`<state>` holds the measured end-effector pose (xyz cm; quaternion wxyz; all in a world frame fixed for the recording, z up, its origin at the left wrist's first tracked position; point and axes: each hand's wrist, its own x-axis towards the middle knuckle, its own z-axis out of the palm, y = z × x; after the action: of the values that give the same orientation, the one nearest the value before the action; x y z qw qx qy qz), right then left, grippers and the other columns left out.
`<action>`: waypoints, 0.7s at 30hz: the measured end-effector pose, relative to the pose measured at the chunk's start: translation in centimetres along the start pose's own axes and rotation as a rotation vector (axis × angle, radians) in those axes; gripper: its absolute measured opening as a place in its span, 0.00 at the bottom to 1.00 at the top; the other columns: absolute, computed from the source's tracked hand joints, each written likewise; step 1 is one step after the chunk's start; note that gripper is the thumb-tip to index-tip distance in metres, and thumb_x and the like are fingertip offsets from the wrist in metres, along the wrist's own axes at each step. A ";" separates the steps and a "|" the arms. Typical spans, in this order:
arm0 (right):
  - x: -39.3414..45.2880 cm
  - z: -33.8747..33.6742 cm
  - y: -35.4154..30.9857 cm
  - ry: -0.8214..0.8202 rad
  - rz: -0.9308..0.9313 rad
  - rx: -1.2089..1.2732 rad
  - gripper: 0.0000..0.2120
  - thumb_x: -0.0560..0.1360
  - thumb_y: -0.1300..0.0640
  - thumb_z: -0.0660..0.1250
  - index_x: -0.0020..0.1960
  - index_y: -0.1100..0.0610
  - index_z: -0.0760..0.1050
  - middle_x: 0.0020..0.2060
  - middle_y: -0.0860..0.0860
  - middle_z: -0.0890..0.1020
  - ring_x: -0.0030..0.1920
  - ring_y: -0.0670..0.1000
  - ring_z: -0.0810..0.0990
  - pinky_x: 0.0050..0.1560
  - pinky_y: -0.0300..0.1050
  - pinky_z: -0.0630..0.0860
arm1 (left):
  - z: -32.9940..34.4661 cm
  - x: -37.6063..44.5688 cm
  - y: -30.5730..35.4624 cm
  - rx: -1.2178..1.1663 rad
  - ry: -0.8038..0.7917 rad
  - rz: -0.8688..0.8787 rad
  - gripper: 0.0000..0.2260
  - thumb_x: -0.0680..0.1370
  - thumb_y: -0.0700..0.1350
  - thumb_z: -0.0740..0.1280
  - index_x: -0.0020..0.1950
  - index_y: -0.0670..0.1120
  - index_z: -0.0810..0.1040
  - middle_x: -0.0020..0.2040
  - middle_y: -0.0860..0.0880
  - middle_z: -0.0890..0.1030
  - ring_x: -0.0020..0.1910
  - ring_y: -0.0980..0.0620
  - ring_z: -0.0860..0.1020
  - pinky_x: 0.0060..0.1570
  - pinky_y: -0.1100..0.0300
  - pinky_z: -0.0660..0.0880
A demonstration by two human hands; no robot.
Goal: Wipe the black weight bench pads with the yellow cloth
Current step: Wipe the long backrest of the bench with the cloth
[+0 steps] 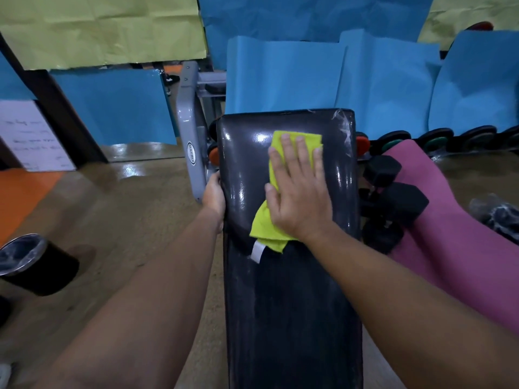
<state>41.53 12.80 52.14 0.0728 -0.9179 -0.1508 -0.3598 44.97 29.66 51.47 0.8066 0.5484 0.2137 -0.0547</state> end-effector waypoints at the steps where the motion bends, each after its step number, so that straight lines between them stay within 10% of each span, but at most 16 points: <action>1: -0.7 0.2 -0.4 -0.015 -0.084 -0.010 0.30 0.81 0.47 0.57 0.81 0.58 0.64 0.82 0.59 0.59 0.83 0.62 0.54 0.81 0.66 0.50 | 0.0 -0.1 0.1 0.015 -0.003 0.001 0.20 0.85 0.55 0.57 0.48 0.47 0.85 0.38 0.48 0.87 0.36 0.49 0.85 0.34 0.62 0.81; 15: -1.5 0.2 0.5 0.002 -0.032 0.012 0.31 0.80 0.48 0.58 0.80 0.57 0.64 0.82 0.58 0.60 0.83 0.61 0.55 0.82 0.64 0.49 | -3.4 -1.4 -5.5 0.090 0.005 -0.067 0.20 0.85 0.55 0.56 0.58 0.44 0.84 0.52 0.42 0.86 0.47 0.46 0.83 0.47 0.55 0.79; 21: -0.8 0.0 0.3 0.083 0.177 0.026 0.31 0.78 0.49 0.59 0.80 0.57 0.65 0.82 0.59 0.60 0.82 0.61 0.55 0.82 0.64 0.48 | -3.6 -1.1 -5.9 0.070 0.005 -0.068 0.20 0.85 0.54 0.56 0.49 0.45 0.83 0.43 0.45 0.85 0.40 0.48 0.82 0.41 0.57 0.79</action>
<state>41.13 12.35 51.57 0.1224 -0.9109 -0.0707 -0.3877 41.04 30.40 45.73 0.7842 0.5687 0.2319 -0.0881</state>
